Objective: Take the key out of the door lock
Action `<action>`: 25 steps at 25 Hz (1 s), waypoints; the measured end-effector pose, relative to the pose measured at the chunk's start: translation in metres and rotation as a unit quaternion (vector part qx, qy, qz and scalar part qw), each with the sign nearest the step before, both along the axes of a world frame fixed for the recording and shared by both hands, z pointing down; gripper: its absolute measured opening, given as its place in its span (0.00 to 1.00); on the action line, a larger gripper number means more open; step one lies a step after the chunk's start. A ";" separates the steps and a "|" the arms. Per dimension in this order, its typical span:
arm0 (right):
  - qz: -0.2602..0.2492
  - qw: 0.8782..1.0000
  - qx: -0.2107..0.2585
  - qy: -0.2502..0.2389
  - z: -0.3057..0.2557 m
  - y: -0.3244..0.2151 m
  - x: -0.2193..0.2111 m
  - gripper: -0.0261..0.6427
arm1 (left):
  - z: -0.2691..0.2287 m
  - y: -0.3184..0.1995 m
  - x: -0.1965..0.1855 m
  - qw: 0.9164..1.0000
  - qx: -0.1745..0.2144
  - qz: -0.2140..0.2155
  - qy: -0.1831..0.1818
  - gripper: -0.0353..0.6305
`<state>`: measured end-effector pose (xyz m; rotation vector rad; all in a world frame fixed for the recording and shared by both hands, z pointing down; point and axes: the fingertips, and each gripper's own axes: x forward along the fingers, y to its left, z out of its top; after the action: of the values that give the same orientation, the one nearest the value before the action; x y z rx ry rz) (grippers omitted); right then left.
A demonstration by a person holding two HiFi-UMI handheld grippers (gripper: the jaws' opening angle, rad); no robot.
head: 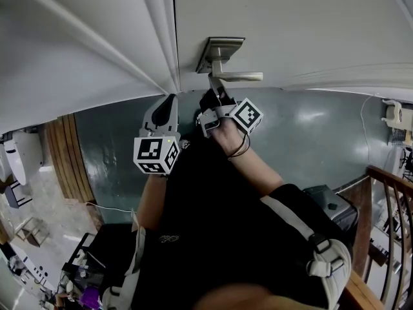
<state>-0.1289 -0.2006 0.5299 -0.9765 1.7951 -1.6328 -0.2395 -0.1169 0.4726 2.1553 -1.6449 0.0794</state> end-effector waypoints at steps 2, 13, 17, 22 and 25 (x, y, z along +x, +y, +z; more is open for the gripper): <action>-0.001 1.000 -0.001 0.002 0.000 0.000 0.001 0.08 | 0.000 0.001 0.001 1.000 0.000 0.001 0.000 0.09; -0.012 1.000 0.018 0.017 0.006 0.028 0.006 0.08 | 0.008 0.012 0.006 1.000 0.002 0.011 0.000 0.09; -0.014 0.999 0.022 0.028 0.003 0.048 0.011 0.08 | 0.010 0.028 0.006 1.000 -0.002 0.011 0.004 0.09; -0.014 0.999 0.018 0.033 0.005 0.076 0.015 0.08 | 0.022 0.044 0.009 1.000 -0.010 0.021 0.010 0.09; -0.016 0.999 0.021 0.038 0.001 0.088 0.022 0.08 | 0.023 0.051 0.016 1.000 -0.012 0.025 0.013 0.09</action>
<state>-0.1074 -0.1129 0.5310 -1.0081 1.8957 -1.5912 -0.2233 -0.0656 0.4954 2.1711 -1.5669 0.0851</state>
